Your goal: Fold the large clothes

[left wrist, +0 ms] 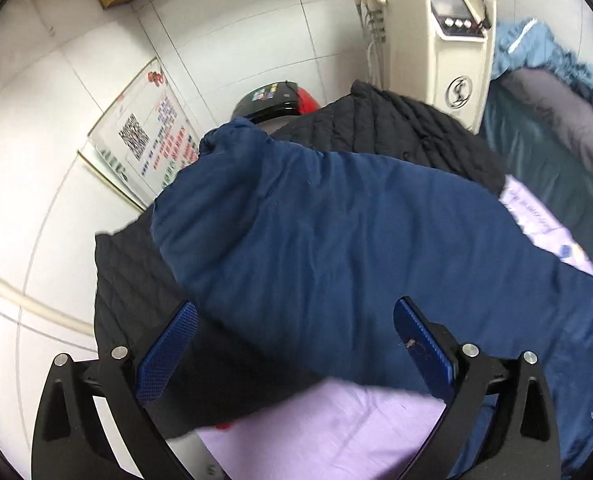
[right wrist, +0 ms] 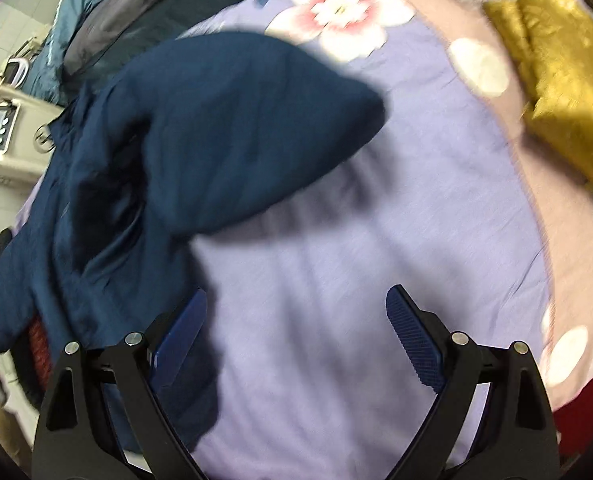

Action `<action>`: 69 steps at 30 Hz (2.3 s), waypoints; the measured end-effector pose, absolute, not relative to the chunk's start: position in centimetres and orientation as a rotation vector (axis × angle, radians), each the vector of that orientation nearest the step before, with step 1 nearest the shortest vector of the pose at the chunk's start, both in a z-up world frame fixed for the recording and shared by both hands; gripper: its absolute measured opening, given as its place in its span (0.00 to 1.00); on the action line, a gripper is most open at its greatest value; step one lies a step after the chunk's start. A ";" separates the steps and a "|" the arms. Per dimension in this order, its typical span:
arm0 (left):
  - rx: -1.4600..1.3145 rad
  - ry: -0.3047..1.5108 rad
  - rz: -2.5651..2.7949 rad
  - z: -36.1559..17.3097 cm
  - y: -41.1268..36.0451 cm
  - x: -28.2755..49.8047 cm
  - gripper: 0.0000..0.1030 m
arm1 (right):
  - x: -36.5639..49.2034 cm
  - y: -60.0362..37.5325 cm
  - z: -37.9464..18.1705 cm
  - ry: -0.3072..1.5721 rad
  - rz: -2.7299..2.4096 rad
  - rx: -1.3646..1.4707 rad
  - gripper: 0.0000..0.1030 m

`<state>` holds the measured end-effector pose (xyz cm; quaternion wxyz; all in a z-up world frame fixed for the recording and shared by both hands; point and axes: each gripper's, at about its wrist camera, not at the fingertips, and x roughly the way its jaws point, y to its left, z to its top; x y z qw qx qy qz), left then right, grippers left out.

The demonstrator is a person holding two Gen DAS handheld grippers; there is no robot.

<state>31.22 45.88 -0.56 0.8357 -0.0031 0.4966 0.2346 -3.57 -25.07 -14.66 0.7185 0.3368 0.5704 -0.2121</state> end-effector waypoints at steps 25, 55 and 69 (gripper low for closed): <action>-0.014 1.311 0.085 -8.8 23.6 5.8 0.94 | 3.7 -31.5 2.8 0.929 -0.101 0.537 0.10; 0.036 1.327 0.148 -12.4 35.7 3.6 0.94 | 1.4 -14.8 -16.9 1.318 0.295 0.159 0.81; -0.130 1.396 0.171 -17.3 43.3 8.0 0.94 | 5.3 -8.4 -21.4 1.280 0.409 -0.147 0.77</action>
